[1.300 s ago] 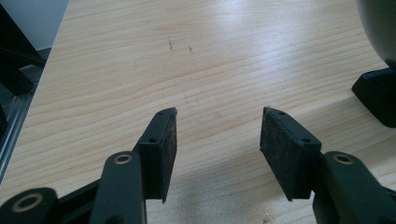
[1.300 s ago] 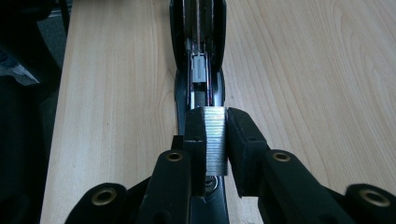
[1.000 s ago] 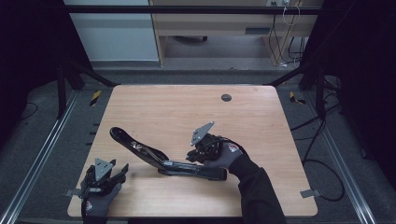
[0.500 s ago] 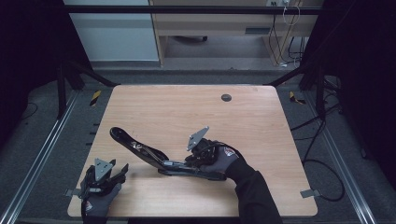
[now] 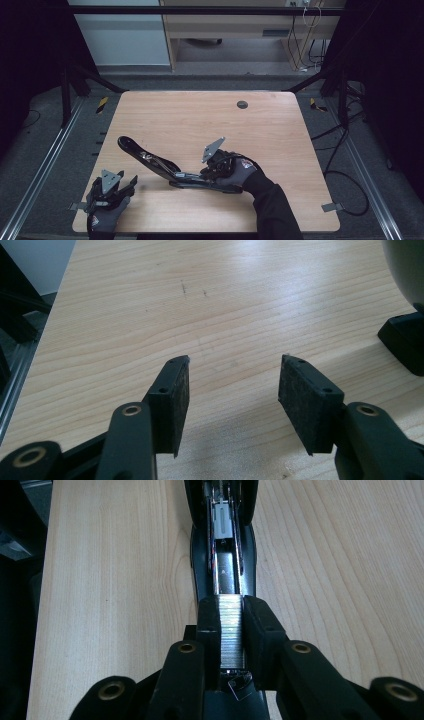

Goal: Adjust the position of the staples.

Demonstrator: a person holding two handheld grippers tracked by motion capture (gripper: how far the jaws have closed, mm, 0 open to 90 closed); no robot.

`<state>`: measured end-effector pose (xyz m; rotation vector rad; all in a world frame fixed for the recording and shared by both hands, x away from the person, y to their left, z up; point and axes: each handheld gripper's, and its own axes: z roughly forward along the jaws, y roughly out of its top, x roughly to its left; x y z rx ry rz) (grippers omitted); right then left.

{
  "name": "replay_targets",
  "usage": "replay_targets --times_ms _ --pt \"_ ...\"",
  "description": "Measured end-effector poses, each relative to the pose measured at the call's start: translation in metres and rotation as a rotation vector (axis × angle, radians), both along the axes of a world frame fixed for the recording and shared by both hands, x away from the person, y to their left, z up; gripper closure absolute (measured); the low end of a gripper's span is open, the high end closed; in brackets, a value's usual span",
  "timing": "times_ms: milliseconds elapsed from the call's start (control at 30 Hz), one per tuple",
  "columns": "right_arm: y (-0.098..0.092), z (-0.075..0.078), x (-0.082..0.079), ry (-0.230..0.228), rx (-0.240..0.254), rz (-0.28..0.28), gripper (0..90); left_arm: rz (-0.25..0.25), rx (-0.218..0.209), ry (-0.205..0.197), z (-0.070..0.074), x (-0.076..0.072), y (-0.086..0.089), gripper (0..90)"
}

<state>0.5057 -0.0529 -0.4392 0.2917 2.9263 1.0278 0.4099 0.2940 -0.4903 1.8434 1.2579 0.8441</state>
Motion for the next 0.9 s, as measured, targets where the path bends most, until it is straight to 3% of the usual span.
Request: replay_targets --times_ms 900 --pt "-0.0011 -0.002 0.0012 -0.002 -0.009 0.003 77.5 0.001 -0.002 0.0 0.0 0.0001 0.0003 45.8"
